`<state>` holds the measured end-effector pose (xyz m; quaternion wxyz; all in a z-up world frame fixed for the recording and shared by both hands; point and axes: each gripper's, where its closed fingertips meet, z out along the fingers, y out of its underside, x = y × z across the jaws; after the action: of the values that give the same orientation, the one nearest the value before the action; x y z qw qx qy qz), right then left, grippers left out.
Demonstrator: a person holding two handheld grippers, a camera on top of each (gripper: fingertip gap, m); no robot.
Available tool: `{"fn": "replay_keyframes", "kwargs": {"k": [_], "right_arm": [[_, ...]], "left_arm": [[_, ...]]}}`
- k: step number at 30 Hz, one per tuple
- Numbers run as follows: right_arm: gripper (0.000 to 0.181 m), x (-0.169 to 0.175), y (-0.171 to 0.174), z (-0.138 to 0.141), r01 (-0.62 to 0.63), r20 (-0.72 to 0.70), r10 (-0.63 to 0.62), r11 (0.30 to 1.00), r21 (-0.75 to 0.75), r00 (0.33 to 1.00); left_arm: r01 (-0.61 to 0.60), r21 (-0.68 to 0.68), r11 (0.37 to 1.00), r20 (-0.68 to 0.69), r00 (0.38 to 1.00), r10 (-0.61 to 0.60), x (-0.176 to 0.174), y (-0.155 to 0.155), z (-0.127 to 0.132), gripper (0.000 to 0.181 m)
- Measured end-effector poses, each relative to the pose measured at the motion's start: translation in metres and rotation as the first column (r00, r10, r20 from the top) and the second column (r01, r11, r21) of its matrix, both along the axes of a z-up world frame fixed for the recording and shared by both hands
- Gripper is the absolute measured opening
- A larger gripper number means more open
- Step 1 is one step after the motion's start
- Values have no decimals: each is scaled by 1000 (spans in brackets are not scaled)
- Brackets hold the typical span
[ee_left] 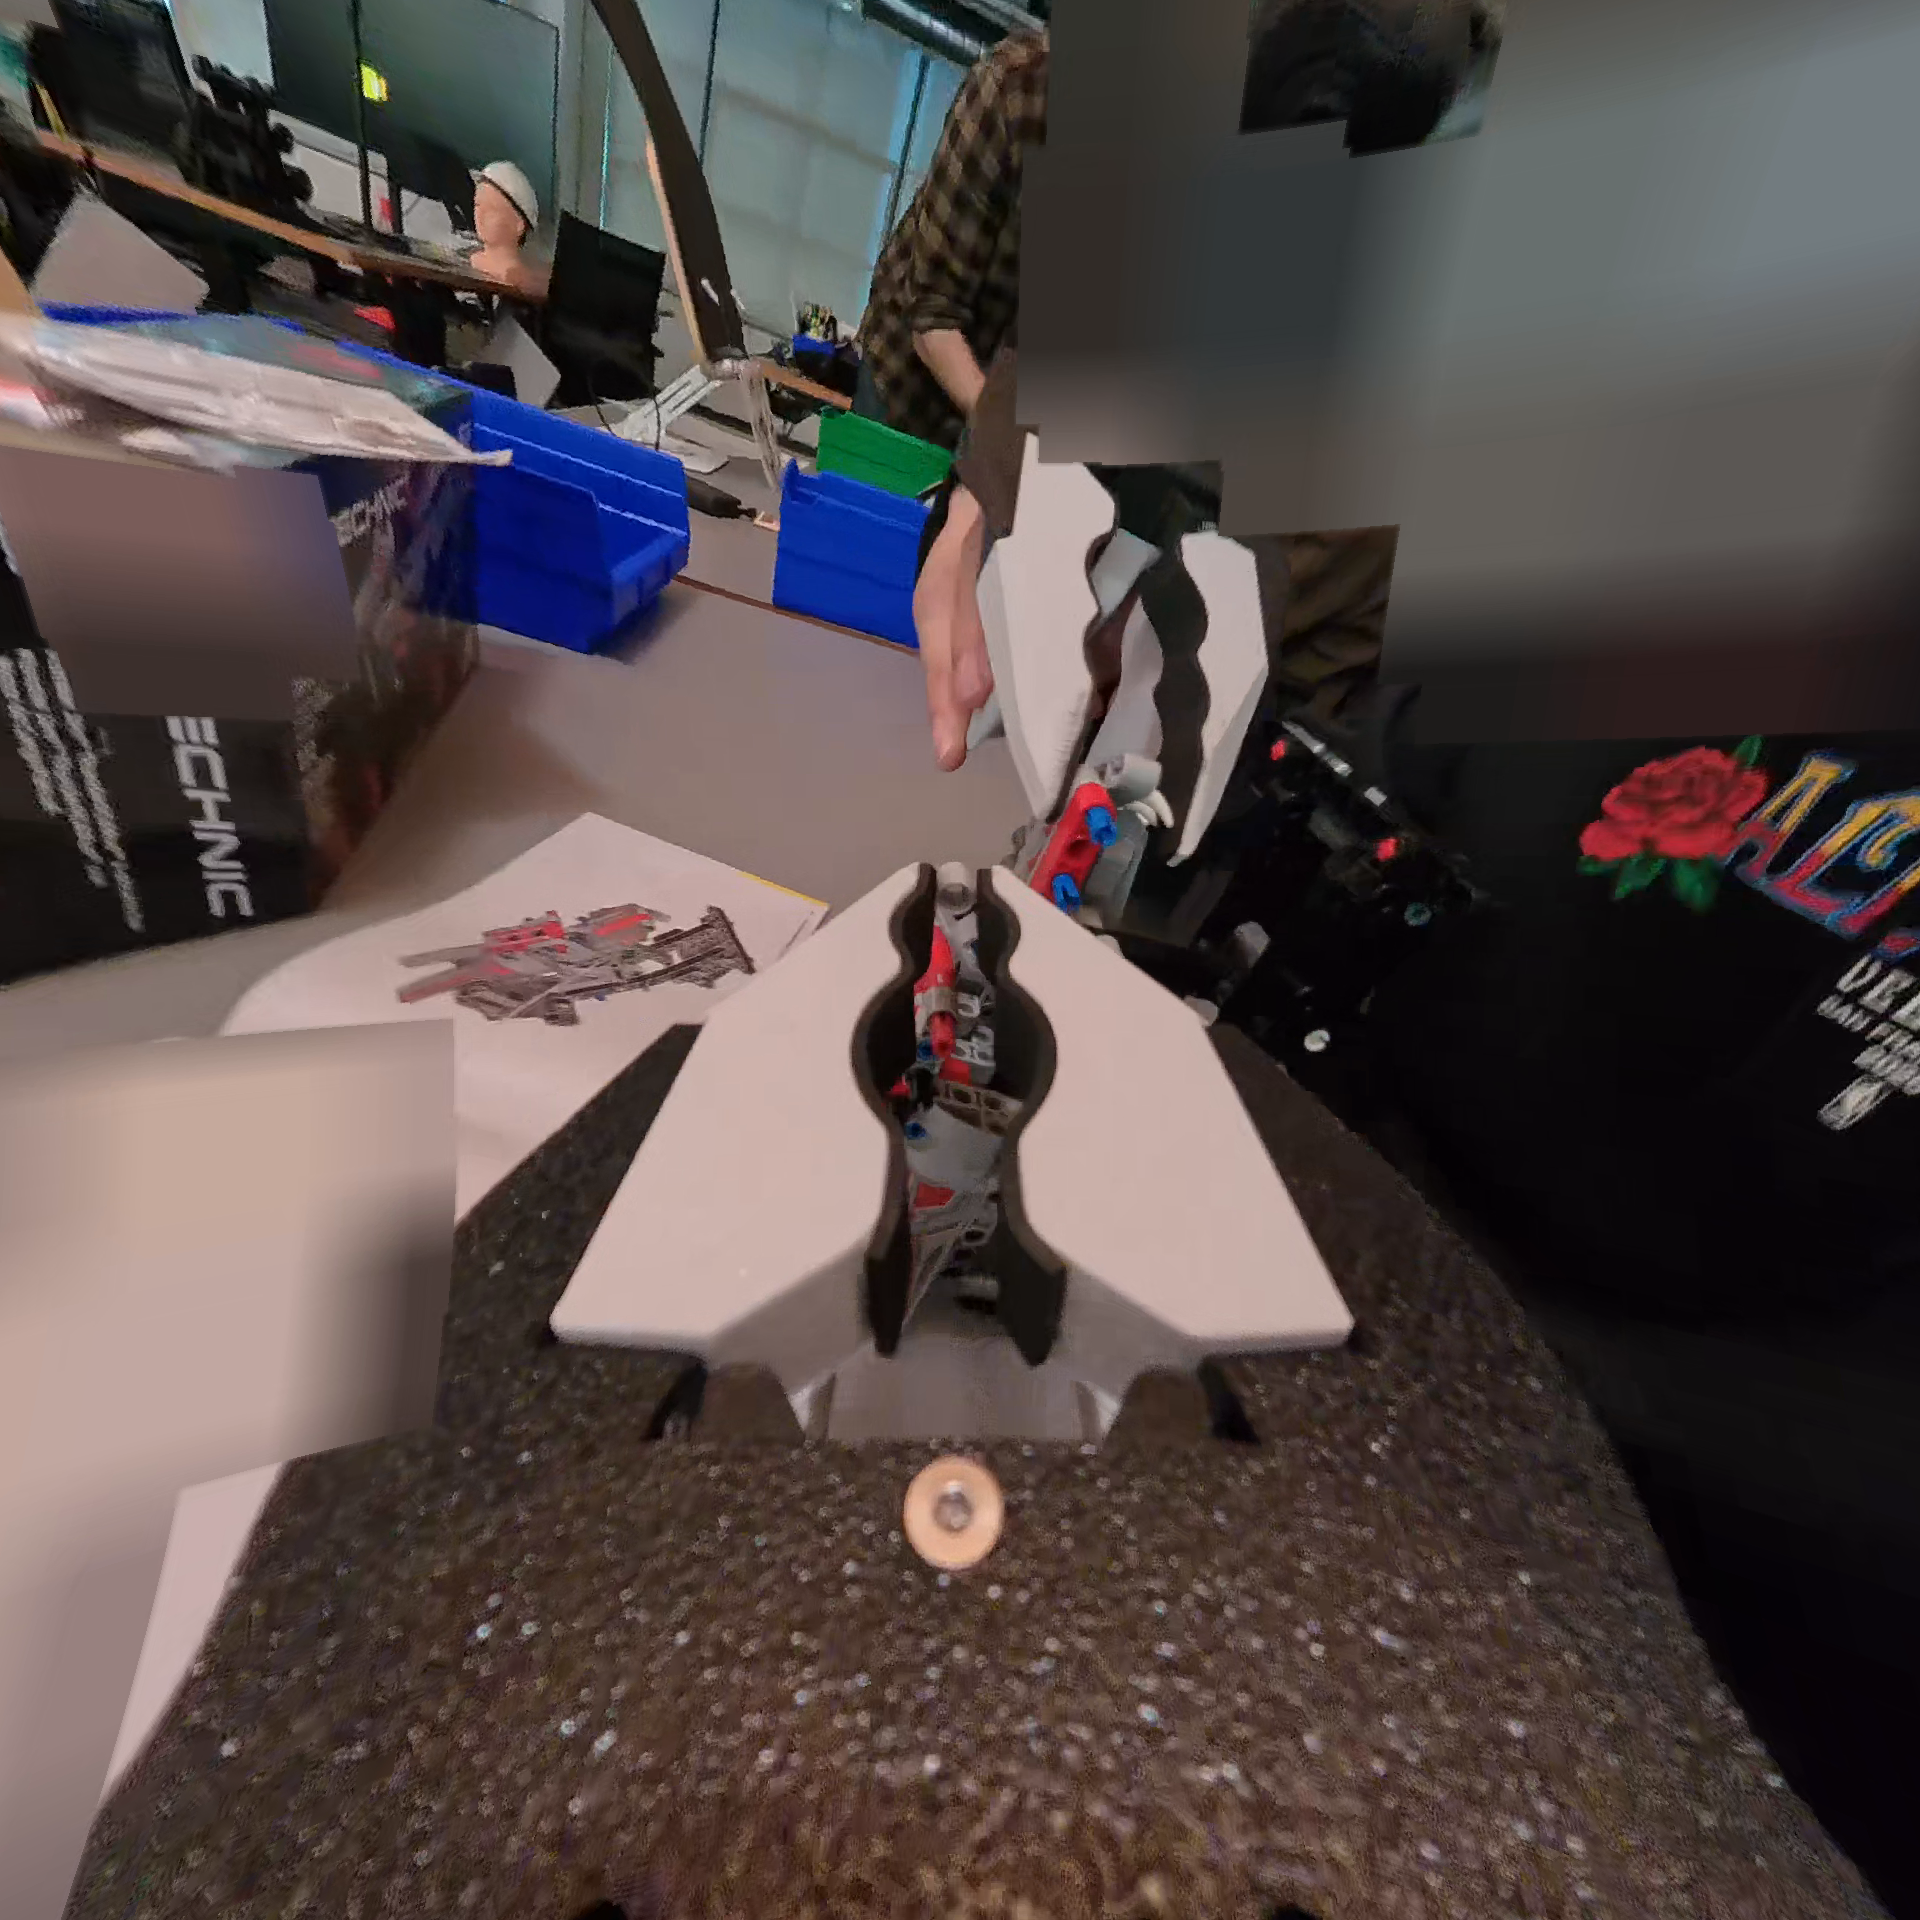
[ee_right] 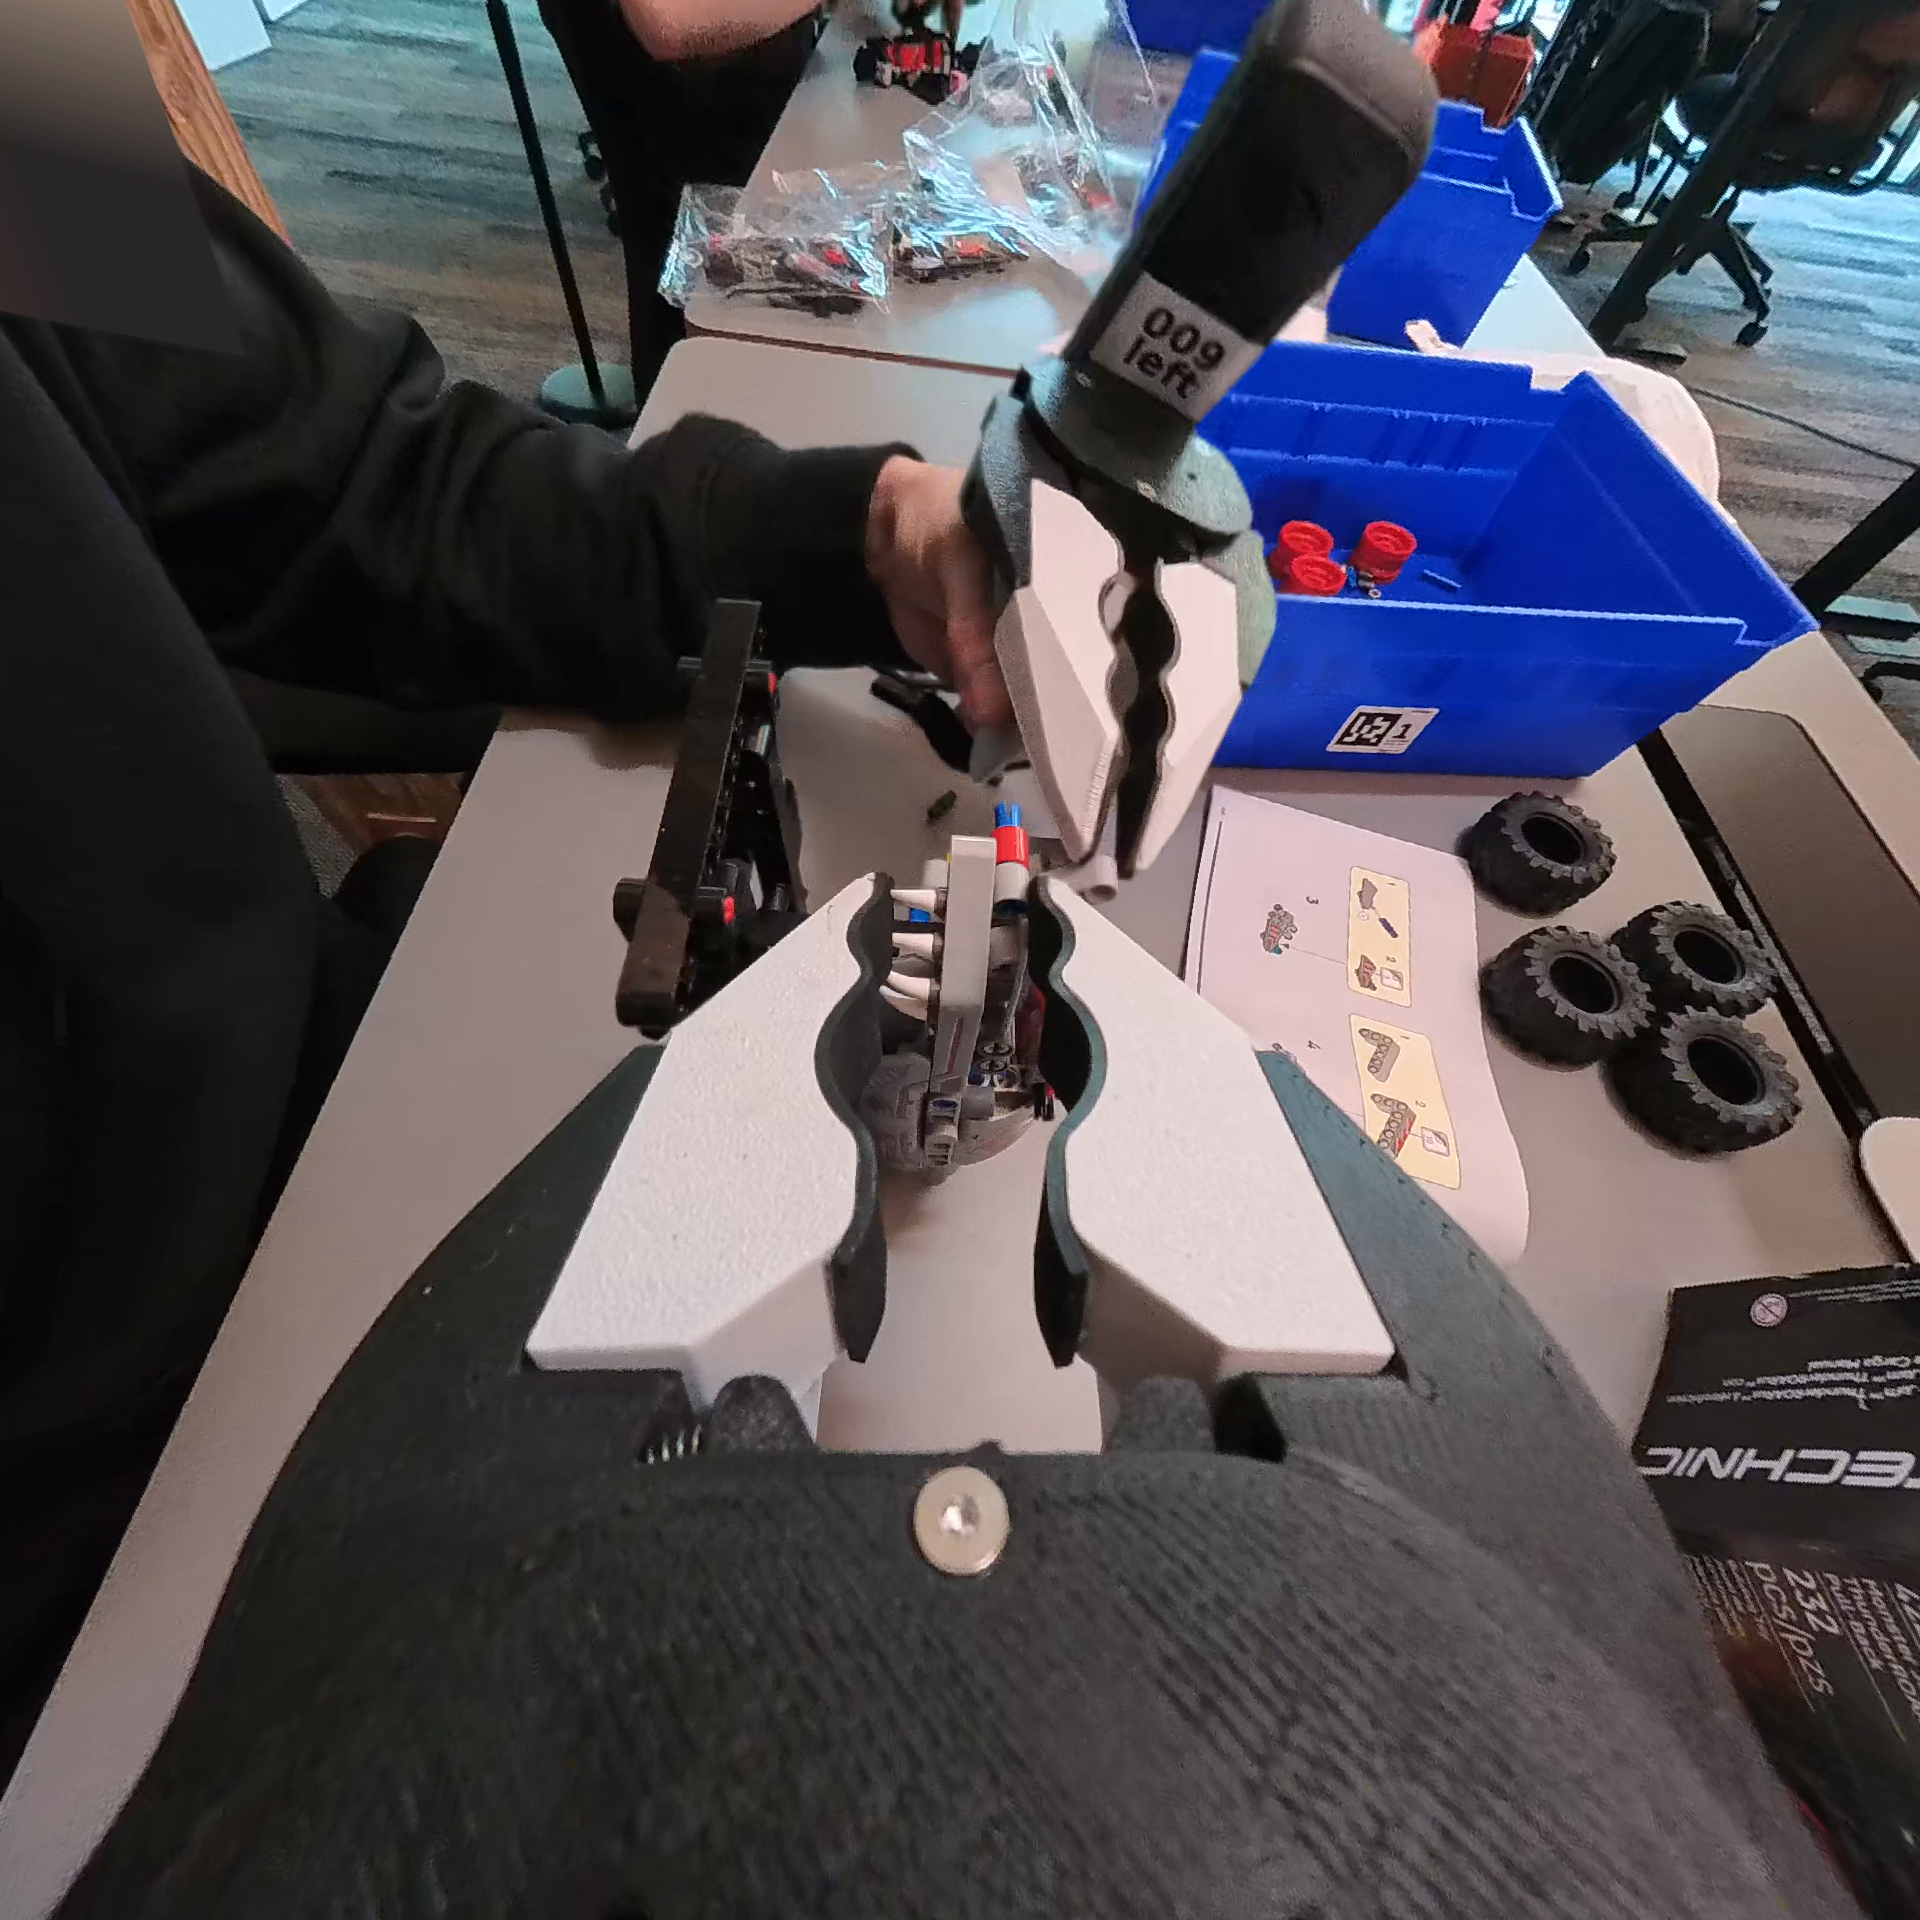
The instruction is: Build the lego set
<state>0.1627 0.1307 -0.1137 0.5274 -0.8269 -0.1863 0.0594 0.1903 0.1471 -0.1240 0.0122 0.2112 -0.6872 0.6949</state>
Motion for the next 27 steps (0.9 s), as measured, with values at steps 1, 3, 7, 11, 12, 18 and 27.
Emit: {"fn": "replay_keyframes", "kwargs": {"k": [1,3,7,11,12,18,27], "right_arm": [[25,0,0,0,-3,-5,3,1000,1,1000],[25,0,1,0,-3,-13,3,1000,6,1000],[25,-1,3,0,-7,4,7,1000,-2,1000],[25,-1,3,0,-10,-1,10,1000,-2,1000],[25,-1,2,0,-11,0,11,1000,-4,1000],[25,-2,4,0,-14,-9,14,1000,0,1000],[25,-2,4,0,-15,-6,15,1000,0,1000]], "left_arm": [[10,-30,999,-23,1000,-11,1,0,0,4],[20,-56,998,-30,999,-22,1,1,-1,3],[30,-19,999,-106,994,-31,1,0,-11,15],[8,8,1000,-188,982,-6,0,11,-17,31],[1,-2,1000,-213,977,-2,0,17,-17,31],[63,-27,998,-390,918,-68,-8,13,-33,27],[95,-87,992,-489,863,-126,-17,13,-29,19]]}}
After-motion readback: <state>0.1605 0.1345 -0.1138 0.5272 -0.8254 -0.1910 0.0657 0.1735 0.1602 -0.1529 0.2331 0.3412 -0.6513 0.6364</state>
